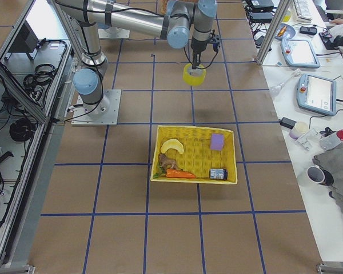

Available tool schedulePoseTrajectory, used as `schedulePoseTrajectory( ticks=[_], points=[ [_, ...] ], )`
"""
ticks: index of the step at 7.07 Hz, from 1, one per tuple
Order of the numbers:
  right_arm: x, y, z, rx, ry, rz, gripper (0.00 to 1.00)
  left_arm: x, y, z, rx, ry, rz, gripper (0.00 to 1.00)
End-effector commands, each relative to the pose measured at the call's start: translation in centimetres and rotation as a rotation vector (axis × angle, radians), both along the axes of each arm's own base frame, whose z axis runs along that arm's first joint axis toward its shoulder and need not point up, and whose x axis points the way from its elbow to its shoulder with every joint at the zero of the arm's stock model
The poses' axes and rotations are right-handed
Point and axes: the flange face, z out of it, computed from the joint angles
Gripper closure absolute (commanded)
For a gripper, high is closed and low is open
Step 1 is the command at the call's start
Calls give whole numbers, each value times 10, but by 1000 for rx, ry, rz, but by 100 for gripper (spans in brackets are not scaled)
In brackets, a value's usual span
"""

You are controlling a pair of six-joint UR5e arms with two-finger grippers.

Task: Transfer tape with both arms
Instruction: 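Carry the tape roll with the right gripper to the table center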

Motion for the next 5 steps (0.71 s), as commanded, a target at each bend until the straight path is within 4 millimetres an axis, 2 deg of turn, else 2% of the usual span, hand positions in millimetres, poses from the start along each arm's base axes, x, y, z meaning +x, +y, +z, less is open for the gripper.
schedulePoseTrajectory(
  ticks=[1,2,3,4,5],
  points=[
    [147,31,-36,-85,-10,-35,100,1,1,1,0,-1,0,0],
    [178,42,-64,-109,-23,-94,100,1,1,1,0,-1,0,0],
    [196,62,-90,-127,-37,-85,100,2,0,1,0,2,3,0],
    [206,85,-114,-130,-55,-122,100,1,0,-1,3,0,1,0],
    [215,104,-128,-136,-65,-138,100,1,1,-1,9,-3,1,0]
  ],
)
